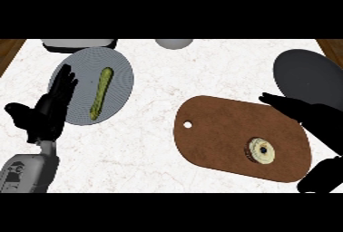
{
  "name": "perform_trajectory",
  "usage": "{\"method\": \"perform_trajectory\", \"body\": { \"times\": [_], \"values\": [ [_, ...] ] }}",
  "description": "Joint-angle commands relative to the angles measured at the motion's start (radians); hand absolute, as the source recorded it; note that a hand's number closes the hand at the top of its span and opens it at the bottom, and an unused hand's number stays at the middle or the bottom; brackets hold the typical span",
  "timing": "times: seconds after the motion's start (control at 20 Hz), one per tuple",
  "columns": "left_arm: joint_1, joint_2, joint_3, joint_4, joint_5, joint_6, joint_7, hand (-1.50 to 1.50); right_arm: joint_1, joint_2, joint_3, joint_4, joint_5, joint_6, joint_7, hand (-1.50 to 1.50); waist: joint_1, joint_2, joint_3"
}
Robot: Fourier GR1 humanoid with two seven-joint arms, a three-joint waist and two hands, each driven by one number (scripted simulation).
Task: Pick the cupcake from the cutting board and place it in the pan
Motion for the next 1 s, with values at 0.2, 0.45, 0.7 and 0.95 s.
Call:
{"method": "perform_trajectory", "body": {
  "times": [0.2,0.45,0.7,0.95],
  "values": [
    [-0.003,-0.026,0.025,0.032,-0.030,-0.022,-0.025,0.00,0.065,0.043,-0.018,-0.026,0.100,0.099,-0.052,-1.50,-0.005,-0.001,0.000],
    [0.033,-0.013,0.038,-0.055,-0.023,-0.041,0.032,0.00,0.055,0.104,0.077,0.022,0.262,0.076,-0.066,-1.50,0.001,-0.001,0.000],
    [-0.036,-0.025,0.065,0.035,-0.028,-0.047,-0.017,0.00,0.023,0.101,0.100,0.000,0.315,0.158,0.004,-1.50,-0.004,-0.001,0.000],
    [0.020,-0.076,0.011,-0.065,-0.083,-0.001,0.054,0.00,-0.002,0.144,0.138,0.097,0.432,0.155,-0.040,-1.50,0.002,-0.001,0.000]
  ]
}}
